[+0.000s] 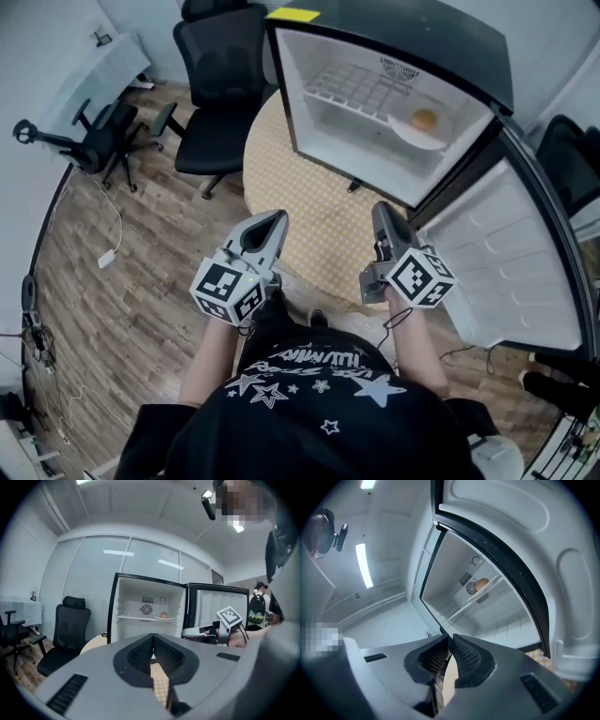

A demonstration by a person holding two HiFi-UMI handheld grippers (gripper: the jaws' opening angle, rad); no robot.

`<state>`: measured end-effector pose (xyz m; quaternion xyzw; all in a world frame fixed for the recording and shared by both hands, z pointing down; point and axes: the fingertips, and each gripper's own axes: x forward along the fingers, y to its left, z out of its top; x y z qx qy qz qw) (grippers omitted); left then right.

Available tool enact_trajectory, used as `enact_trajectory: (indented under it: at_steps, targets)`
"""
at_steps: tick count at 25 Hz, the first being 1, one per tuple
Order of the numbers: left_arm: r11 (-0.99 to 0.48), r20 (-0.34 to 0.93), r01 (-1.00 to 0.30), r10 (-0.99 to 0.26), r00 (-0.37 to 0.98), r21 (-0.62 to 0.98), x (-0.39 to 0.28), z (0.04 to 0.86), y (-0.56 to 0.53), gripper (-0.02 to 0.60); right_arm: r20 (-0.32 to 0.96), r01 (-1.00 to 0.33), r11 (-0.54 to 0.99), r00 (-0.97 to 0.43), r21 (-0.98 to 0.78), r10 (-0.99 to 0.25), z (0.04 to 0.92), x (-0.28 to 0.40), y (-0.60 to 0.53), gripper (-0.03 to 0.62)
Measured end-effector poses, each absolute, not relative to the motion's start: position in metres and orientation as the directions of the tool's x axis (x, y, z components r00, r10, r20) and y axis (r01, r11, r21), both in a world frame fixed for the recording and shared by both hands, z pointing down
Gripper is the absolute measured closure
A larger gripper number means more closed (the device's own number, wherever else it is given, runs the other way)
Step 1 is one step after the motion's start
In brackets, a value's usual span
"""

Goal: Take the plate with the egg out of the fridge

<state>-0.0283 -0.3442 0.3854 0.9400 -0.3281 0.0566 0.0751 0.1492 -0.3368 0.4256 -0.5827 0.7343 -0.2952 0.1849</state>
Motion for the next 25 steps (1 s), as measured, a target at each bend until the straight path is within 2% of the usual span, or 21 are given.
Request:
enact_trajectory:
  at_steps: [13,18,25]
  targets:
    - [-0.911,0.143,-0.396,-0.380,0.914,0.111,0.023,0.384,-0.415,0.578,0.075,-0.742,-0.057,0.009,-0.668,-0.997,0.419,0.184,-0.361,0.551]
    - [-0.942,0.132,-0.321,-0.307,0.942,0.101,0.039,0.378,-0.447,0.578,0.025,-0.687,-0.136,0.169,-0.714,-0.985,0.404,0.208,-0.373,0.551]
    - [-0.965,0.149,-0.243,-0.228,0.962,0.097,0.057,0.383,-0.477,0.578,0.009,-0.592,-0.181,0.281,-0.785,-0.960,0.397,0.222,-0.387,0.551]
